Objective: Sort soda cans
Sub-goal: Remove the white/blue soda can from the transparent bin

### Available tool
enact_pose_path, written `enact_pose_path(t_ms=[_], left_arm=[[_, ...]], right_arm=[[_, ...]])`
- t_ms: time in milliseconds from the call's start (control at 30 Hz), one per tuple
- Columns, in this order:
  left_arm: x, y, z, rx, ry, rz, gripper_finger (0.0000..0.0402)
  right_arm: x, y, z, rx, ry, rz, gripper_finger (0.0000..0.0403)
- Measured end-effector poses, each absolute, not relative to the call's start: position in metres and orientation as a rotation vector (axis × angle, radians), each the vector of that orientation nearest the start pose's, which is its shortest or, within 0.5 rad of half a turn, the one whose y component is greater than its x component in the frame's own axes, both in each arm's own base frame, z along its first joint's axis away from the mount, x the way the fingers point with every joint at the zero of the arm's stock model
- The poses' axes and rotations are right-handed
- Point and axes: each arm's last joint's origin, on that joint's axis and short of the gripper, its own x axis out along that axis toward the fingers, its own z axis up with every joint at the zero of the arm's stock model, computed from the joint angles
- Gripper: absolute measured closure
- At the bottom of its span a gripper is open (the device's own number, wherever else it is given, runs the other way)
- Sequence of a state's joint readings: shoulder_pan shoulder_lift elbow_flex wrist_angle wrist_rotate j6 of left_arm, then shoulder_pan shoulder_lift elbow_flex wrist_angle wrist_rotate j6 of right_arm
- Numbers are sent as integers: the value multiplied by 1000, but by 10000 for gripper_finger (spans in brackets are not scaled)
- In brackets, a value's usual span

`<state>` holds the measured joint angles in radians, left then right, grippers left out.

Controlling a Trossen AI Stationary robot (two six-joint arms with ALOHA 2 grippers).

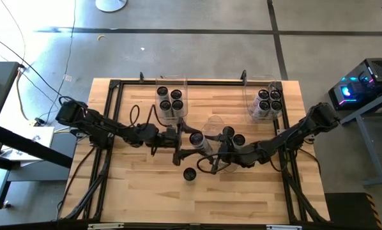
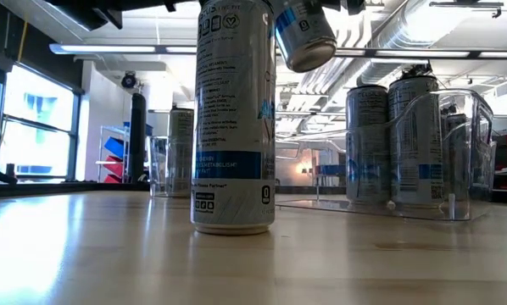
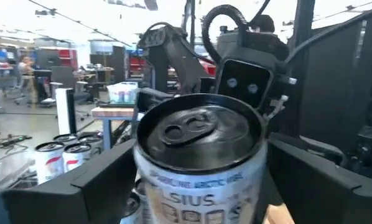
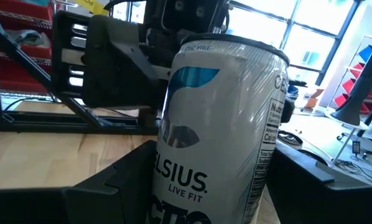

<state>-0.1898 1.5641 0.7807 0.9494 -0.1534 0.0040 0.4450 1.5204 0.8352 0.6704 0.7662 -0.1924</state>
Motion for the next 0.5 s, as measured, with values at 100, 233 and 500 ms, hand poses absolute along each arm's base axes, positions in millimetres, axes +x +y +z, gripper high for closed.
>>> enact_pose_path(t_ms=[100, 233, 500], left_arm=[[323, -58, 254, -22, -165, -72, 88], [325, -59, 258, -20, -165, -92, 138], [326, -60, 257, 10, -137, -94, 164]], right_arm=[[300, 121, 257, -200, 43, -318, 164], [300, 121, 257, -203, 45, -318, 159], [300, 121, 254, -215, 78, -322, 132]])
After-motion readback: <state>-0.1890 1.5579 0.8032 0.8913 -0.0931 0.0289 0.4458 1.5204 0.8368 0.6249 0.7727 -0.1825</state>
